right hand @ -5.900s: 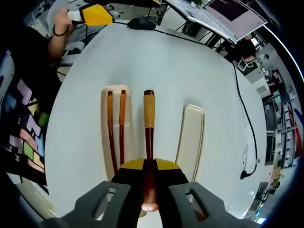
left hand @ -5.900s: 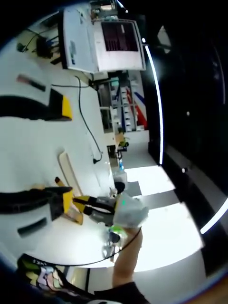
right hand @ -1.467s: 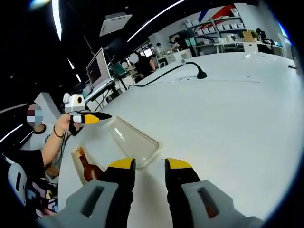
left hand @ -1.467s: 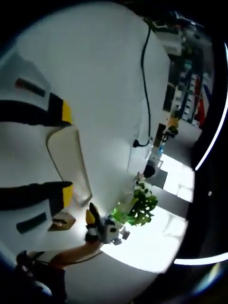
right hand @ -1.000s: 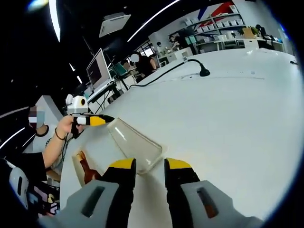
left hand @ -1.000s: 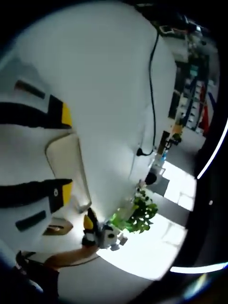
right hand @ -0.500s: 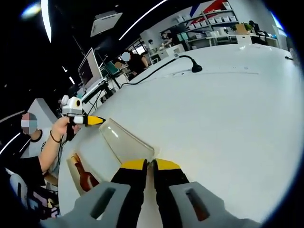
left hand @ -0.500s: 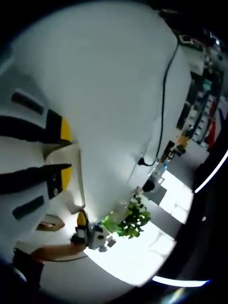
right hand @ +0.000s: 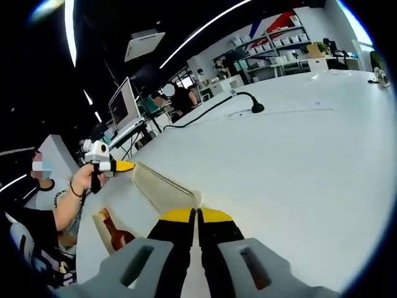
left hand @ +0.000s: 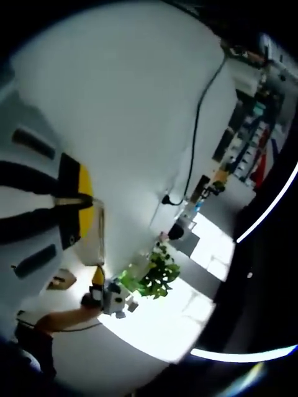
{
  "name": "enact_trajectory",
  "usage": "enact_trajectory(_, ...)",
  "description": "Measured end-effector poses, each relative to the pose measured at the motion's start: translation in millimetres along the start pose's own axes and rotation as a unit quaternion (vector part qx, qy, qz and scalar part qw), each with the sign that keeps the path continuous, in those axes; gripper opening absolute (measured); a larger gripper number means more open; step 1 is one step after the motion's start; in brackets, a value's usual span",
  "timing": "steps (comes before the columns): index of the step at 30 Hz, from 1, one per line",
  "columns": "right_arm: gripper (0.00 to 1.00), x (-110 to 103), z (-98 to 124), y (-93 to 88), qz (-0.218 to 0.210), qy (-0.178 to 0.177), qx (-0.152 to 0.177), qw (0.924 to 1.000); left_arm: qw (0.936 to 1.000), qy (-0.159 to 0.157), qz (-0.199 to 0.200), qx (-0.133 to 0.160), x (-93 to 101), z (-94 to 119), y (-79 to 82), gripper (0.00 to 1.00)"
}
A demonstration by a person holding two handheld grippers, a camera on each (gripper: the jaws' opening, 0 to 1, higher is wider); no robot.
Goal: Arrange the utensils inside the cutlery case until each visible utensil rests in its matching compartment.
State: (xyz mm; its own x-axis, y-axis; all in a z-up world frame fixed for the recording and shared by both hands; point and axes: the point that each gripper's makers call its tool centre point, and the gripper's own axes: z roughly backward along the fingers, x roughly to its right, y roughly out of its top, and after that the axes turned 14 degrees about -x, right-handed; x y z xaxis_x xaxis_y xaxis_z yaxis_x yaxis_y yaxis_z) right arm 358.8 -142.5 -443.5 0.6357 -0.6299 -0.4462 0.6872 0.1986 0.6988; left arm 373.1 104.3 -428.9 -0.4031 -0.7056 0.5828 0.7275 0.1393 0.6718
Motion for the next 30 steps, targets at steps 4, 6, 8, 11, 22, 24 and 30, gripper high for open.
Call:
enact_trajectory(4, 0.01, -9.4, 2.7, 0.8, 0.015, 0.002, 0.02, 0.9997, 0.9996, -0.013, -0.014, 0.022, 10.5, 15.2, 2.0, 0.04)
enact_trajectory(6, 0.01, -15.1, 3.2, 1.9, 0.025, 0.002, 0.033, 0.9991, 0.9993, -0.018, -0.022, 0.026, 14.2, 21.6, 3.2, 0.04)
enact_trajectory(8, 0.01, -22.2, 2.3, 4.0, 0.036, 0.005, 0.044, 0.9984, 0.9988, -0.021, -0.027, 0.034, 16.8, 28.2, 5.8, 0.04)
enact_trajectory(11, 0.01, -24.3, 1.8, 6.9, 0.059, -0.01, 0.048, 0.997, 0.9983, -0.022, -0.038, 0.04, 21.7, 34.8, 5.3, 0.04)
enact_trajectory(22, 0.01, -48.4, 19.8, 15.3, 0.099, -0.003, 0.083, 0.9916, 0.9956, -0.019, -0.07, 0.058, 30.2, 54.8, -6.2, 0.04)
enact_trajectory(24, 0.01, -54.5, 23.7, 14.3, 0.11, -0.003, 0.088, 0.99, 0.9951, -0.018, -0.075, 0.062, 31.1, 59.1, -7.4, 0.04)
enact_trajectory(30, 0.01, -72.7, 37.3, 12.7, 0.126, 0.011, 0.105, 0.9864, 0.9944, -0.025, -0.078, 0.067, 35.7, 70.4, -19.8, 0.04)
